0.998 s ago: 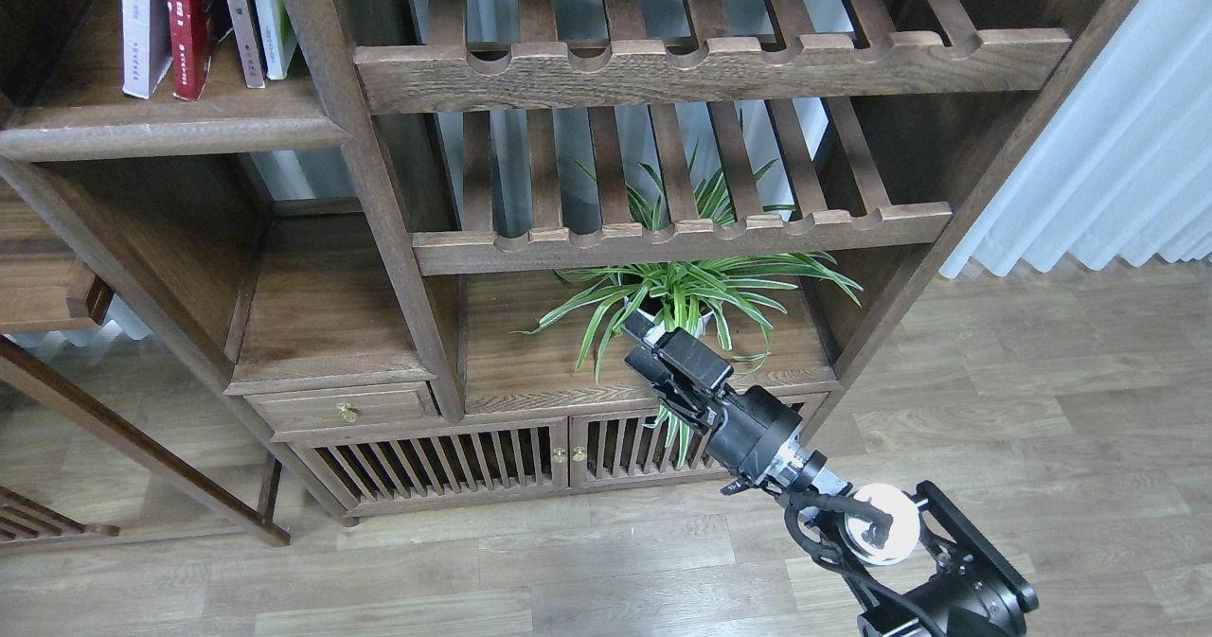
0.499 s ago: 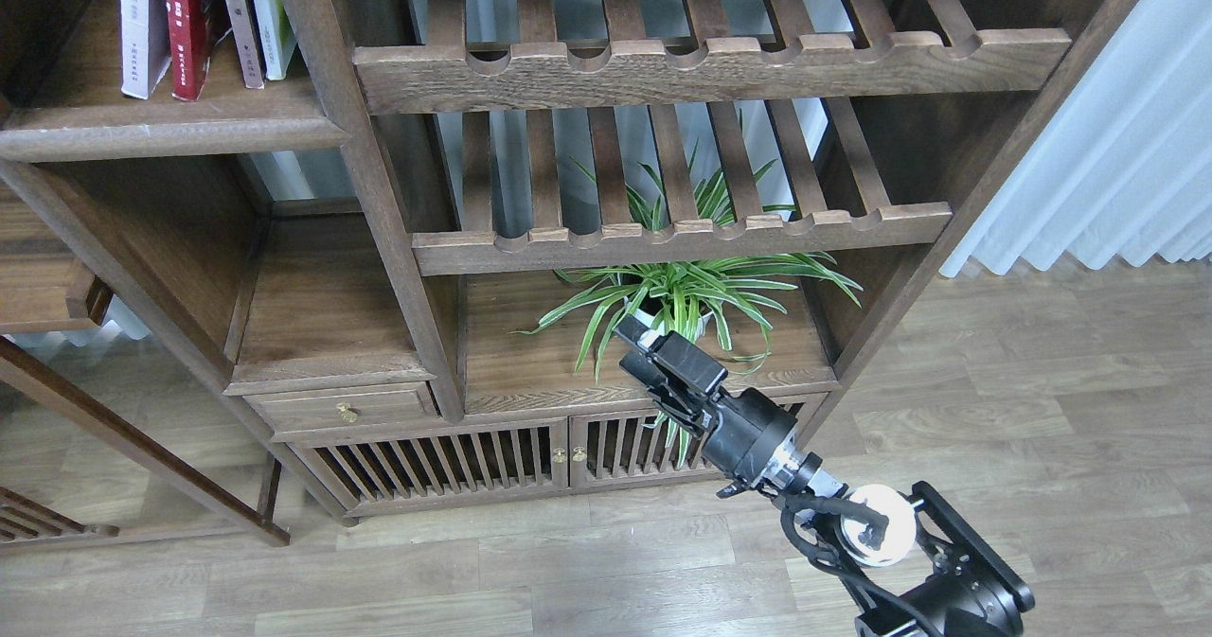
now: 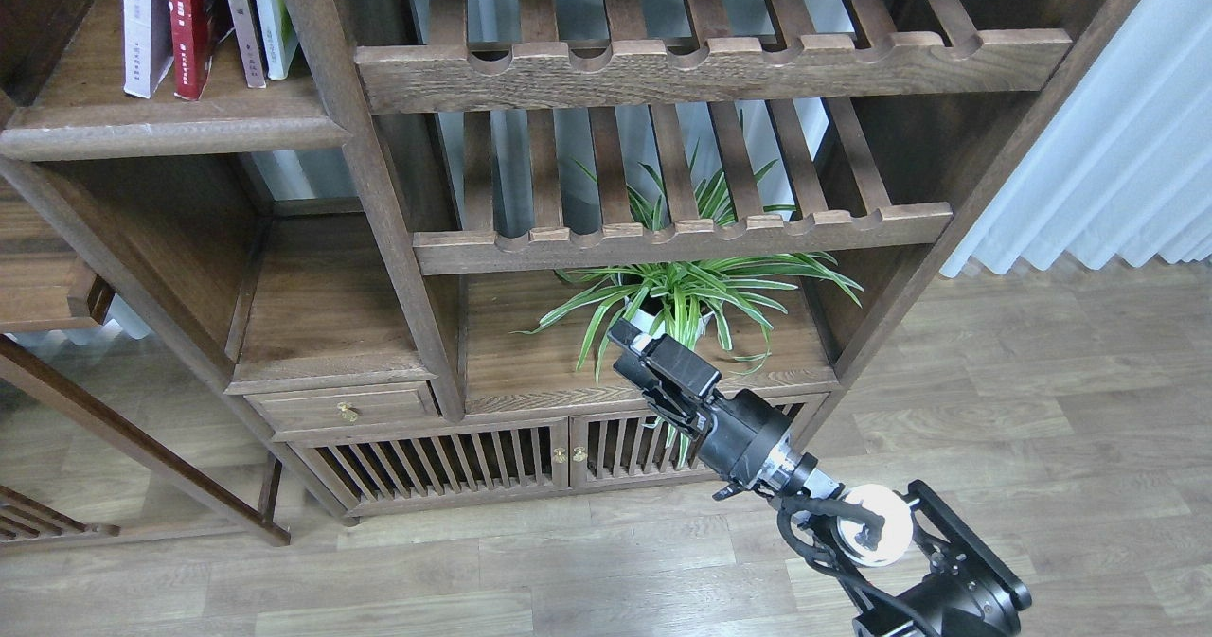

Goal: Organize books on shelf

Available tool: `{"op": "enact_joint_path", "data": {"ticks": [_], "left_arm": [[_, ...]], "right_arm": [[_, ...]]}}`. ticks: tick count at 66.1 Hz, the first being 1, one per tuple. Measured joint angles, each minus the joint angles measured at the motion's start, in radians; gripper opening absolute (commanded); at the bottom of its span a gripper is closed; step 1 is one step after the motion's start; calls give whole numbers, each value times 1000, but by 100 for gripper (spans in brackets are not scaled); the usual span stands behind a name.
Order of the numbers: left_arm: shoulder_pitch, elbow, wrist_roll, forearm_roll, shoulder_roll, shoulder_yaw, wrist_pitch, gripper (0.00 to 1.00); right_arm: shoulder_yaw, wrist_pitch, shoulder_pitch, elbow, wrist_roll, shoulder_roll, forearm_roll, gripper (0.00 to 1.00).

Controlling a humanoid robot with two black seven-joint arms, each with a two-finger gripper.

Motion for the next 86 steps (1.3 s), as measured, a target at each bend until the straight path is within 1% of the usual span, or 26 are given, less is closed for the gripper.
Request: {"op": "enact_joint_path", "data": {"ticks": [11, 12, 16, 20, 24, 35, 38, 41, 49, 62, 86], "left_arm": [[1, 17, -15, 20, -1, -7, 0, 0], [2, 19, -25, 23, -3, -16, 0, 0], [2, 19, -34, 25, -5, -17, 0, 0], [2, 20, -61, 38, -7, -17, 0, 0], [3, 23, -101, 65, -10, -17, 0, 0], [4, 66, -246, 158, -27, -17, 0, 0], [6, 76, -269, 177, -35, -17, 0, 0], [8, 87, -282, 194, -44, -17, 0, 0], [11, 109, -292, 233, -62, -13, 0, 0], [17, 113, -289, 276, -71, 78, 1, 0], [17, 144, -288, 280, -146, 82, 0, 0]], "right_arm": [[-4, 4, -1, 0, 1, 0, 0, 87], [-10, 5, -1, 1, 1, 0, 0, 87], [-15, 6, -1, 1, 1, 0, 0, 87], [-17, 7, -1, 3, 2, 0, 0, 87], [-18, 7, -1, 3, 2, 0, 0, 87], [-20, 7, 0, 5, 2, 0, 1, 87], [-20, 7, 0, 6, 2, 0, 1, 87], [-20, 8, 0, 6, 2, 0, 1, 87], [-28, 8, 2, 6, 2, 0, 1, 87], [-38, 9, 4, 7, 2, 0, 1, 87], [-39, 10, 5, 7, 2, 0, 1, 87]]}}
